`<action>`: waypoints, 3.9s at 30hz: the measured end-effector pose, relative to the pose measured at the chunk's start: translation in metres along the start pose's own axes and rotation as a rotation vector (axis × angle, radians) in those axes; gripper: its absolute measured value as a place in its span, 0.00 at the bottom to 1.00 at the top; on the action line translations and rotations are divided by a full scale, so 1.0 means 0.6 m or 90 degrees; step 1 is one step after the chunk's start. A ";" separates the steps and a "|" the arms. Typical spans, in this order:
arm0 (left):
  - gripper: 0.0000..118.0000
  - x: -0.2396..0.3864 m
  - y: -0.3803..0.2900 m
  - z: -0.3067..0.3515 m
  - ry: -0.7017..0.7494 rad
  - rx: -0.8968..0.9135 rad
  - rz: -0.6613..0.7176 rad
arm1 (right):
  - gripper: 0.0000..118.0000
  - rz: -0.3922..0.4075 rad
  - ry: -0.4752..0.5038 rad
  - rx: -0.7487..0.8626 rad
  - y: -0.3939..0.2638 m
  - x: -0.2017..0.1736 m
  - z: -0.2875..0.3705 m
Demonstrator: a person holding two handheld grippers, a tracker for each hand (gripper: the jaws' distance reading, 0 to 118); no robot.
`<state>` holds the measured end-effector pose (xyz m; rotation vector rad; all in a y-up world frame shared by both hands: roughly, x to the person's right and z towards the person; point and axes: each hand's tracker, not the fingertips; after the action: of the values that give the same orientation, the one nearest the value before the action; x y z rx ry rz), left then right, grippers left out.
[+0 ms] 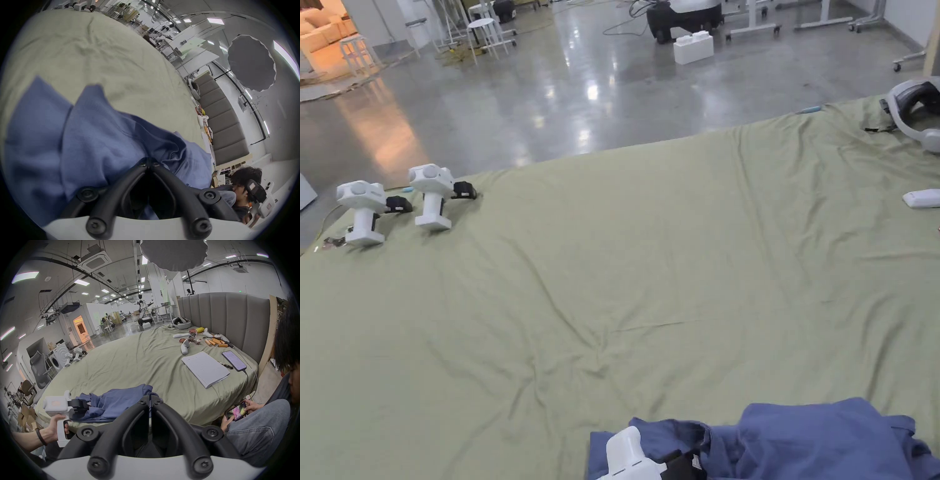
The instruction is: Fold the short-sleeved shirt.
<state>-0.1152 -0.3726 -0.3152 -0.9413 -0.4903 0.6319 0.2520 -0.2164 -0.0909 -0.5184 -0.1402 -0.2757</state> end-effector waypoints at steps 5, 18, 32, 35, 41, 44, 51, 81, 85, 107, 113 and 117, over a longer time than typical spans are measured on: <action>0.85 -0.038 0.030 0.145 -0.050 0.130 0.035 | 0.04 0.009 0.015 0.001 0.005 -0.010 -0.009; 0.52 -0.170 0.017 0.079 -0.121 0.102 0.319 | 0.04 0.022 0.025 -0.014 -0.004 -0.018 -0.002; 0.15 -0.035 0.135 0.303 0.051 0.220 0.028 | 0.04 0.026 0.028 -0.019 -0.005 -0.018 -0.018; 0.15 0.055 0.118 0.224 0.036 0.150 -0.033 | 0.04 0.019 0.036 -0.017 -0.006 -0.021 -0.014; 0.18 0.165 0.020 0.005 0.112 -0.028 -0.201 | 0.04 0.033 0.017 -0.012 -0.013 -0.016 0.013; 0.63 0.159 -0.003 -0.038 0.052 -0.029 -0.158 | 0.04 0.020 0.008 -0.016 -0.022 -0.003 0.020; 0.70 0.142 0.028 0.039 -0.031 0.038 -0.092 | 0.04 0.001 -0.010 -0.036 -0.041 0.030 0.017; 0.84 -0.082 0.082 0.052 -0.070 -0.091 0.083 | 0.04 0.172 0.179 -0.439 -0.058 -0.198 -0.431; 0.78 -0.082 0.074 -0.006 -0.156 -0.095 0.154 | 0.04 0.186 0.175 -0.409 -0.070 -0.198 -0.420; 0.39 -0.401 0.319 0.459 0.271 0.077 0.190 | 0.04 0.022 0.197 -0.367 -0.083 -0.119 -0.282; 0.73 -0.264 0.324 0.487 0.530 0.148 -0.137 | 0.04 0.054 0.197 -0.226 -0.013 -0.128 -0.223; 0.73 -0.075 0.292 0.556 0.449 0.290 -0.299 | 0.04 0.052 0.183 -0.111 0.055 -0.121 -0.179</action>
<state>-0.4085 -0.1327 -0.3016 -0.5282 0.0761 -0.0423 0.1991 -0.2270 -0.2136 -0.6497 0.1854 -0.2814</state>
